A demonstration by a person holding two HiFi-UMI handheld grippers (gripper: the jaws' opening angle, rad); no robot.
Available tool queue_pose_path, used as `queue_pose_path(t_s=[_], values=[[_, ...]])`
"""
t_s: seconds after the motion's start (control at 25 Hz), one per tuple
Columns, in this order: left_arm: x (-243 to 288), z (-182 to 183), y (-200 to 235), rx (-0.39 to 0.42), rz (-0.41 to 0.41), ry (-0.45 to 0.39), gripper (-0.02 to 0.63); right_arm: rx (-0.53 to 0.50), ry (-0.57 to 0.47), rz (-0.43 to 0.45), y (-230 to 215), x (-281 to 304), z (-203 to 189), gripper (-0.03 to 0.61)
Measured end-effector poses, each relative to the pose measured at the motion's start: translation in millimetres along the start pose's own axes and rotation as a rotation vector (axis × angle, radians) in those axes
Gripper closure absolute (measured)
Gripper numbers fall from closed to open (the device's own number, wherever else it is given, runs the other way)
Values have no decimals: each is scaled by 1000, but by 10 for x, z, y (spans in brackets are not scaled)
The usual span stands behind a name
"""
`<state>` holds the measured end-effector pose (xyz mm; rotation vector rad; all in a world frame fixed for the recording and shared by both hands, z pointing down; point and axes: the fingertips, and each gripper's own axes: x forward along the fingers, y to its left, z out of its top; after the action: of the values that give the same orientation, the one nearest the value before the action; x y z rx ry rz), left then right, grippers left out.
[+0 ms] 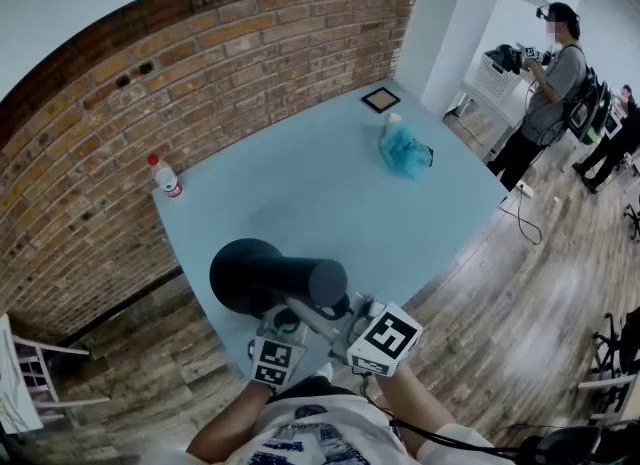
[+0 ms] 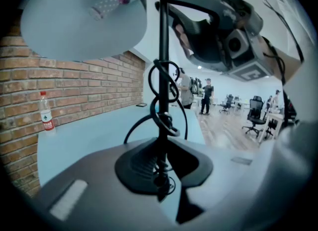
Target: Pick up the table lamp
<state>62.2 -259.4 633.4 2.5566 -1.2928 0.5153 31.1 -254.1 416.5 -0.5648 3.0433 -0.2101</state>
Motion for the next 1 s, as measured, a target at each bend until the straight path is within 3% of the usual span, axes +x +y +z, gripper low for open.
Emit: queue_pose_path(t_s=[1.0], values=[[-1136,138,368,103,-56,-54,565,-68,-43,-40,972,592,428,538]])
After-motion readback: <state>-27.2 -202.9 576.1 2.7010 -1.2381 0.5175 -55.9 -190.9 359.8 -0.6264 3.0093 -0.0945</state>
